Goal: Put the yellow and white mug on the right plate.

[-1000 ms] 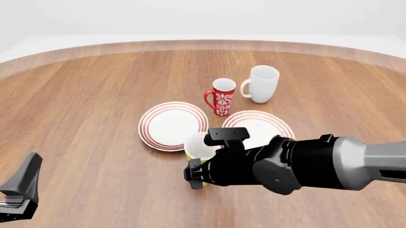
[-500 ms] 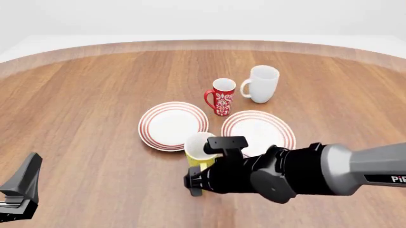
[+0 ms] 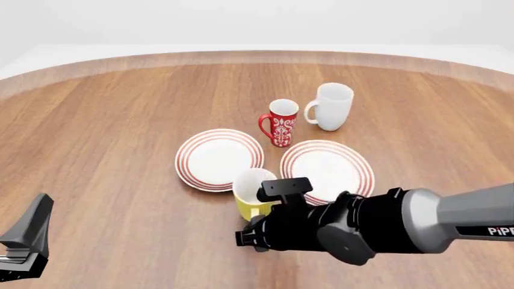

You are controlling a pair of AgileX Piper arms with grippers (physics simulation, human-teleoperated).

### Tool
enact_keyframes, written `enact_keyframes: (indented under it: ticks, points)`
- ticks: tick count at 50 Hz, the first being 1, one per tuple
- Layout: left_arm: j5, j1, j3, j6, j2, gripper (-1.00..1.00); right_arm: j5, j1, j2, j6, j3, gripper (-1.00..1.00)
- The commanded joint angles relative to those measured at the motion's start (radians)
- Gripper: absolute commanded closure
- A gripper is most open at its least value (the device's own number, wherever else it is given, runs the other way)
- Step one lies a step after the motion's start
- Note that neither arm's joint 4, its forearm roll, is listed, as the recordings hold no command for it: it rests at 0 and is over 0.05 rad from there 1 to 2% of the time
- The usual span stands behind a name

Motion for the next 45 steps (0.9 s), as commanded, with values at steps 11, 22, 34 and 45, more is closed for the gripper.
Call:
enact_keyframes:
  ticks: [11,22,34,45]
  points:
    - [0.0,0.0,0.0,0.0,0.0,-1.0,0.033,-0.02,-0.021,-0.015,-0.019,1.0]
    - [0.0,0.0,0.0,0.0,0.0,-1.0,0.073,-0.03,-0.077,-0.036,-0.015,1.0]
    - [0.0,0.0,0.0,0.0,0.0,-1.0,0.109,-0.035,-0.123,-0.055,-0.019,1.0]
    - [0.0,0.0,0.0,0.0,0.0,-1.0,0.135,-0.044,-0.156,-0.071,-0.03,1.0]
